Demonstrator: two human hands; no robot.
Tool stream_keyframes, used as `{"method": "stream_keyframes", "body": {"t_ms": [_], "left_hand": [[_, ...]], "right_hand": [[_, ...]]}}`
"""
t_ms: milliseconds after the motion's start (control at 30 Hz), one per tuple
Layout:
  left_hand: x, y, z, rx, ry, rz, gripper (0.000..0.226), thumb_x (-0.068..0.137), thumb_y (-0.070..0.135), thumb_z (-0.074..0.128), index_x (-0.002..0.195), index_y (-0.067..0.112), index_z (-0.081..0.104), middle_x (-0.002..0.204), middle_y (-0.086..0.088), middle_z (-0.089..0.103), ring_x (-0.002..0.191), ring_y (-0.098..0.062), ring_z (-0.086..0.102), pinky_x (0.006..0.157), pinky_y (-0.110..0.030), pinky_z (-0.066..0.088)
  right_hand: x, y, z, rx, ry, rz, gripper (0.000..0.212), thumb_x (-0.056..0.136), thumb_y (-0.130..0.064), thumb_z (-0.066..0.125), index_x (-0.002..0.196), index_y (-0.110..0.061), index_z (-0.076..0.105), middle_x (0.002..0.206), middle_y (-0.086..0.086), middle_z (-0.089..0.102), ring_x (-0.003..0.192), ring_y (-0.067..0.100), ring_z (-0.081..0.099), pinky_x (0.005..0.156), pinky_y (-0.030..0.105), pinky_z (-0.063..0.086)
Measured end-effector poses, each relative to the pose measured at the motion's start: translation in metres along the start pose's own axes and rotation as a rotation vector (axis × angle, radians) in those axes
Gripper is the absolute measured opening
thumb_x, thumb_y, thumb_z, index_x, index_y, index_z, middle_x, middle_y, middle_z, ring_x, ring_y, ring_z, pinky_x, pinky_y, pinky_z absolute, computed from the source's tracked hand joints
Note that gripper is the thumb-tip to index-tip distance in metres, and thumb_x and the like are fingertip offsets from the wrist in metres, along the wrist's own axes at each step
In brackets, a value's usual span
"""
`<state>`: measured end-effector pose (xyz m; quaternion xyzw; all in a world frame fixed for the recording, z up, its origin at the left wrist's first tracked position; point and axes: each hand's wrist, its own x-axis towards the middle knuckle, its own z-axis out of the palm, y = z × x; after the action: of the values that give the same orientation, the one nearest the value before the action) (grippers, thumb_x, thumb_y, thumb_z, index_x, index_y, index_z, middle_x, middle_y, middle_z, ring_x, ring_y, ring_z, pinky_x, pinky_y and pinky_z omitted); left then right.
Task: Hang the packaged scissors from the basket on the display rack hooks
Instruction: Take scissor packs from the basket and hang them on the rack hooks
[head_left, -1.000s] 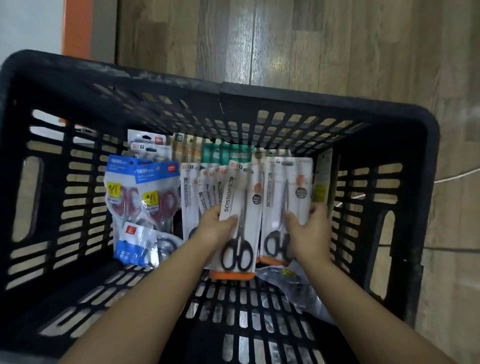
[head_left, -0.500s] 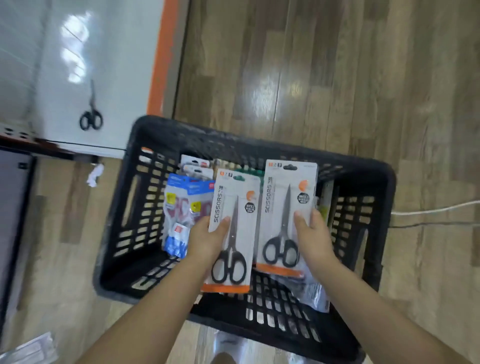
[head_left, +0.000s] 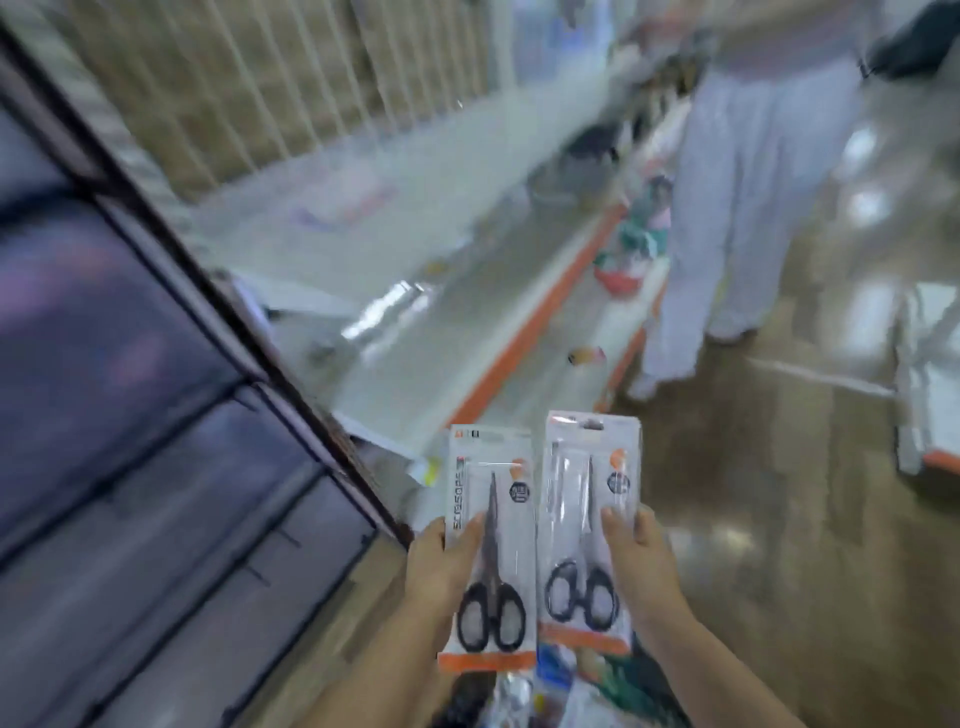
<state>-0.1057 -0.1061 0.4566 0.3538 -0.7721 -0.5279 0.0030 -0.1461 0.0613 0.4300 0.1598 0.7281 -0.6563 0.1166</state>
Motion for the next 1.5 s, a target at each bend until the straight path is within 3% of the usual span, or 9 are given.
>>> {"method": "stream_keyframes", "body": {"t_ms": [67,200,400,500,833,1000,1133,1333,1500], "left_hand": [[-0.025,0.054,-0.057,-0.037,0.097,0.078,0.028,0.092,0.035,0.056,0.104,0.010,0.064,0.092,-0.001,0.063,0.079,-0.013,0.056,0.063,-0.020,0.042],[-0.082,0.116,-0.171,-0.188,0.330,0.176,0.029,0.091,0.035,0.057,0.101,0.010,0.065,0.096,-0.006,0.063,0.096,-0.023,0.061,0.075,-0.029,0.046],[-0.176,0.097,-0.318,-0.414,0.605,0.228,0.020,0.090,0.031,0.060,0.085,0.011,0.062,0.095,-0.008,0.069,0.086,-0.025,0.064,0.079,-0.038,0.054],[-0.217,0.052,-0.370,-0.542,0.700,0.206,0.018,0.091,0.030,0.060,0.085,0.014,0.062,0.086,-0.002,0.068,0.075,-0.018,0.063,0.064,-0.027,0.051],[-0.309,-0.161,-0.481,-0.807,1.007,-0.066,0.023,0.089,0.030,0.063,0.082,0.008,0.059,0.081,-0.004,0.063,0.071,-0.016,0.056,0.058,-0.025,0.042],[-0.329,-0.223,-0.552,-0.795,1.093,-0.094,0.022,0.091,0.026,0.061,0.081,0.009,0.050,0.070,-0.003,0.053,0.065,-0.014,0.049,0.054,-0.024,0.037],[-0.332,-0.259,-0.601,-0.830,1.092,-0.125,0.024,0.090,0.029,0.061,0.099,0.007,0.059,0.093,-0.011,0.064,0.081,-0.023,0.060,0.063,-0.030,0.046],[-0.335,-0.296,-0.668,-0.788,1.094,-0.128,0.028,0.091,0.032,0.059,0.101,0.006,0.061,0.089,-0.008,0.065,0.082,-0.025,0.062,0.063,-0.032,0.049],[-0.327,-0.306,-0.710,-0.763,1.073,-0.093,0.025,0.091,0.031,0.059,0.101,0.008,0.059,0.093,-0.007,0.064,0.082,-0.021,0.061,0.061,-0.027,0.046]], "right_hand": [[-0.022,-0.070,0.018,-0.005,-0.070,-0.126,0.016,0.096,-0.016,0.051,0.097,-0.001,0.054,0.101,0.027,0.059,0.084,0.022,0.050,0.071,0.032,0.041],[-0.097,-0.185,0.060,-0.004,-0.245,-0.337,0.021,0.097,-0.022,0.048,0.110,-0.006,0.052,0.101,0.011,0.054,0.096,0.024,0.051,0.089,0.034,0.039],[-0.221,-0.251,0.145,-0.034,-0.544,-0.546,0.029,0.096,-0.028,0.048,0.115,-0.007,0.054,0.115,0.010,0.059,0.107,0.025,0.054,0.087,0.034,0.040],[-0.280,-0.244,0.186,-0.096,-0.690,-0.556,0.029,0.096,-0.031,0.047,0.110,-0.006,0.051,0.108,0.005,0.056,0.104,0.022,0.052,0.087,0.035,0.039],[-0.448,-0.118,0.313,-0.255,-1.072,-0.440,0.012,0.098,-0.020,0.045,0.102,-0.015,0.055,0.098,0.001,0.059,0.088,0.014,0.054,0.077,0.029,0.039],[-0.511,-0.072,0.373,-0.317,-1.125,-0.356,0.011,0.097,-0.019,0.047,0.100,-0.015,0.056,0.100,0.004,0.062,0.093,0.019,0.058,0.081,0.032,0.044],[-0.542,-0.059,0.410,-0.342,-1.119,-0.334,0.012,0.098,-0.019,0.047,0.089,-0.018,0.055,0.092,0.002,0.062,0.083,0.014,0.058,0.068,0.028,0.044],[-0.581,-0.052,0.468,-0.362,-1.100,-0.353,0.015,0.097,-0.021,0.047,0.098,-0.014,0.060,0.099,0.007,0.067,0.092,0.023,0.063,0.089,0.043,0.050],[-0.601,-0.046,0.499,-0.355,-1.078,-0.335,0.015,0.098,-0.016,0.046,0.104,-0.007,0.057,0.096,0.005,0.063,0.083,0.013,0.058,0.065,0.025,0.045]]}}
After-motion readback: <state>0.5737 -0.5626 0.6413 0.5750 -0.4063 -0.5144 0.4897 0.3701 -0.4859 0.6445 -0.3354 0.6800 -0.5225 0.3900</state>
